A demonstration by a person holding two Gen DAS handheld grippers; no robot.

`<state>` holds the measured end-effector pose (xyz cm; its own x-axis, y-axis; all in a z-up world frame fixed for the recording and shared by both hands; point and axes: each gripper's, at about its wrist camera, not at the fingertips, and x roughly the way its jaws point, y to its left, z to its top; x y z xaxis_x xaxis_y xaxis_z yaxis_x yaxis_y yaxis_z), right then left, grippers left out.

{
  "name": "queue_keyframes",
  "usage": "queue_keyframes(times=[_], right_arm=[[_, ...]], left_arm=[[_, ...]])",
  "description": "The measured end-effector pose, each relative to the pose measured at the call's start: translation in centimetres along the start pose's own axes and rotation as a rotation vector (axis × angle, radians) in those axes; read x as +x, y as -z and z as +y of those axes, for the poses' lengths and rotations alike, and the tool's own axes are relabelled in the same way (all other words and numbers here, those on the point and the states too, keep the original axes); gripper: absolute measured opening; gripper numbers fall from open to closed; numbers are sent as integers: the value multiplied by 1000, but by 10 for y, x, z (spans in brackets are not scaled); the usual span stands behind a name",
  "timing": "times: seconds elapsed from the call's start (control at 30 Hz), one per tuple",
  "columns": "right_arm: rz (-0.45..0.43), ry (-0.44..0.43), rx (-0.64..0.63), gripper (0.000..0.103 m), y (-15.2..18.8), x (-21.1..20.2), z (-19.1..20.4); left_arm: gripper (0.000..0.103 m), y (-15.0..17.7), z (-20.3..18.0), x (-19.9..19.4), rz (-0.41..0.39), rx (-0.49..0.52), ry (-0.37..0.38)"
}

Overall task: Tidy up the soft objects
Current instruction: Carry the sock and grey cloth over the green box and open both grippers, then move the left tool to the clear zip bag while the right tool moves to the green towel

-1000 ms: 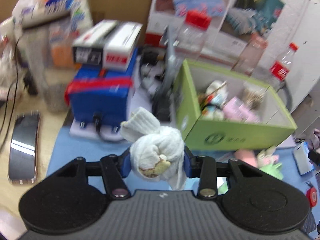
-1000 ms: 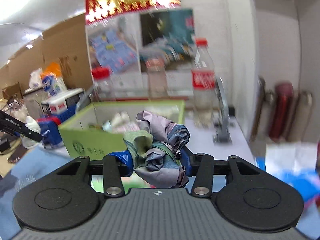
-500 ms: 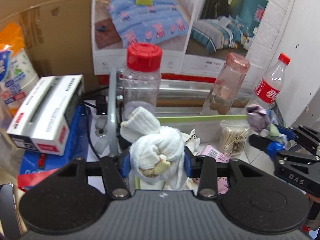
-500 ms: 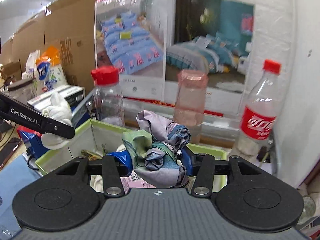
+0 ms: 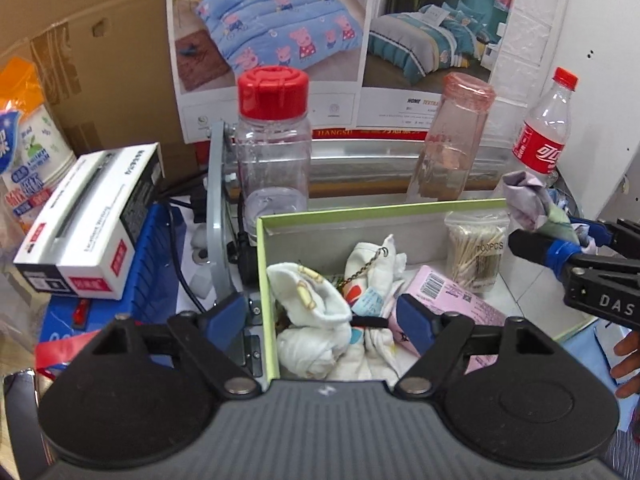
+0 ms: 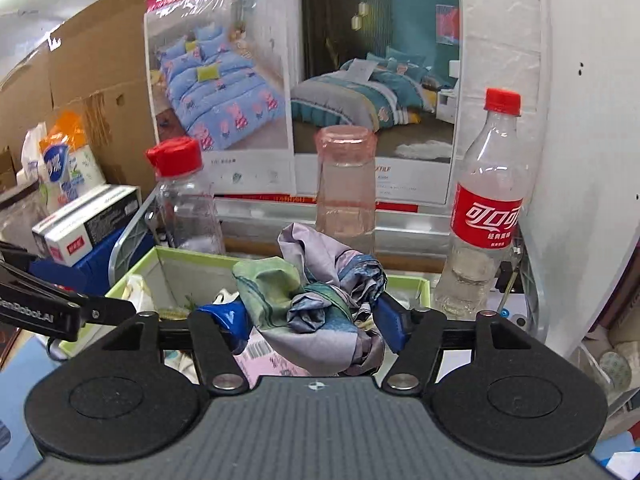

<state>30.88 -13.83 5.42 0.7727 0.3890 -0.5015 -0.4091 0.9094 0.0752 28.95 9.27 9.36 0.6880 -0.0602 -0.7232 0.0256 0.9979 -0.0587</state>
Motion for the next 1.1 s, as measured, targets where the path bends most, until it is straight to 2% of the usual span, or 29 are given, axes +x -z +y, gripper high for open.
queue_keyframes(times=[0.1, 0.2, 0.3, 0.43, 0.67, 0.77, 0.9, 0.97, 1.1], right_arm=[[182, 11, -18, 53, 1, 28, 0], [69, 19, 17, 55, 1, 12, -1], [85, 24, 10, 57, 0, 7, 1], [41, 44, -10, 58, 3, -9, 4], [14, 16, -71, 59, 32, -55, 17], [46, -8, -69, 59, 51, -70, 20], [116, -43, -45, 59, 70, -71, 22], [140, -44, -48, 59, 75, -65, 26], [257, -124, -90, 60, 78, -37, 42]], left_arm=[[79, 6, -2, -8, 7, -18, 21], [79, 13, -1, -15, 18, -18, 28], [79, 17, 1, -20, 13, -21, 11], [79, 20, 6, -22, 24, -36, 21], [79, 49, 16, -37, 30, -42, 8], [79, 67, 20, -42, 42, -53, 0], [79, 90, 24, -44, 73, -72, 0], [79, 99, 25, -45, 87, -78, -5], [79, 110, 29, -47, 104, -101, -11]])
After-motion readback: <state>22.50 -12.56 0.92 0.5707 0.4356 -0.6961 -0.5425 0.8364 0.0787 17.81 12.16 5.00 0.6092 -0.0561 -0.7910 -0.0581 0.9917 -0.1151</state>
